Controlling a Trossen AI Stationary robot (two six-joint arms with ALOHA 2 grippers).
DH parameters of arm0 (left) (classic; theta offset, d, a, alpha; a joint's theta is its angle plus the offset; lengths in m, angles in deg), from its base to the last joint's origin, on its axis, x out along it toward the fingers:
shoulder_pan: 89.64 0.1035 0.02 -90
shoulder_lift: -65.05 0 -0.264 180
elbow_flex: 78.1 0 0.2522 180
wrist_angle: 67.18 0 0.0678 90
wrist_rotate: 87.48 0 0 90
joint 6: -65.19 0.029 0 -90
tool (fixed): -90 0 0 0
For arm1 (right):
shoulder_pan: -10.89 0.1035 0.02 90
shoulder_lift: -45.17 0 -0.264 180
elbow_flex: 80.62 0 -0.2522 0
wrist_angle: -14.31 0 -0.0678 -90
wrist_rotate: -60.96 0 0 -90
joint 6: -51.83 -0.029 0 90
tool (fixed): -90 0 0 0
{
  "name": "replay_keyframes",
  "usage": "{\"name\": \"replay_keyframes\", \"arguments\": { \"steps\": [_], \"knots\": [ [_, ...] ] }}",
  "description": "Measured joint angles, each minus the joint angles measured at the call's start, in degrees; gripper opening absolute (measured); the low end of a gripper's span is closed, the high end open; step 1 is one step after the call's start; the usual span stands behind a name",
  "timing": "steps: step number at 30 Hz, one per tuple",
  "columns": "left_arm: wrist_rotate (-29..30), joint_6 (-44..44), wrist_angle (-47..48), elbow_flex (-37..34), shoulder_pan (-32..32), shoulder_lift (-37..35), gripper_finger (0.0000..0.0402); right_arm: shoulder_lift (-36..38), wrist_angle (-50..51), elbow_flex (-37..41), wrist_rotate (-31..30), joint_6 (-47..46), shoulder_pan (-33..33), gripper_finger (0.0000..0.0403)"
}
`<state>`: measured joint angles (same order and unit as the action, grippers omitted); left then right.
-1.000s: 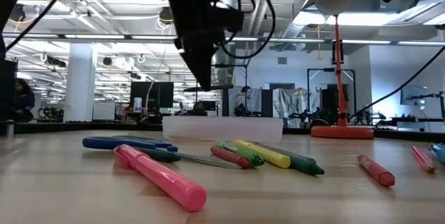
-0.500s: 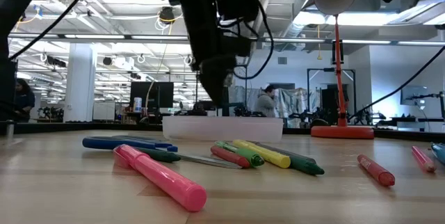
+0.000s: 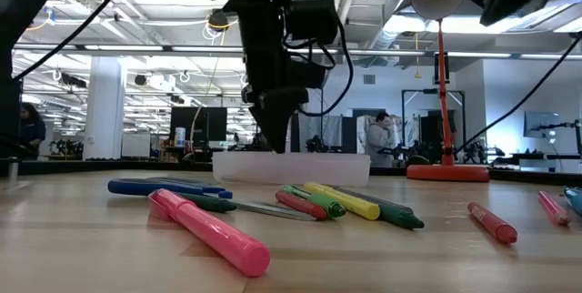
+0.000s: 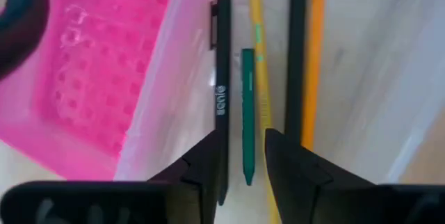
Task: Pick & place school supplies into a supply box
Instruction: Put the pink pencil into the pink supply box
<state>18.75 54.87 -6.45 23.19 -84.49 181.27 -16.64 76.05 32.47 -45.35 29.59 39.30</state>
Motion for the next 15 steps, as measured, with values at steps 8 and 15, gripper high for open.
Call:
{"name": "replay_keyframes", "arguments": {
  "steps": [8, 15],
  "knots": [
    [-3.0, 0.6, 6.3, 0.0, -1.8, -7.2, 0.0113, -8.6, -0.3, 0.0, 5.0, 8.7, 0.0, 0.0068],
    [7.4, -1.5, 16.4, -0.7, -6.7, -18.1, 0.0114, -15.7, -1.7, 0.0, 5.9, 17.1, 0.0, 0.0068]
  ]
}}
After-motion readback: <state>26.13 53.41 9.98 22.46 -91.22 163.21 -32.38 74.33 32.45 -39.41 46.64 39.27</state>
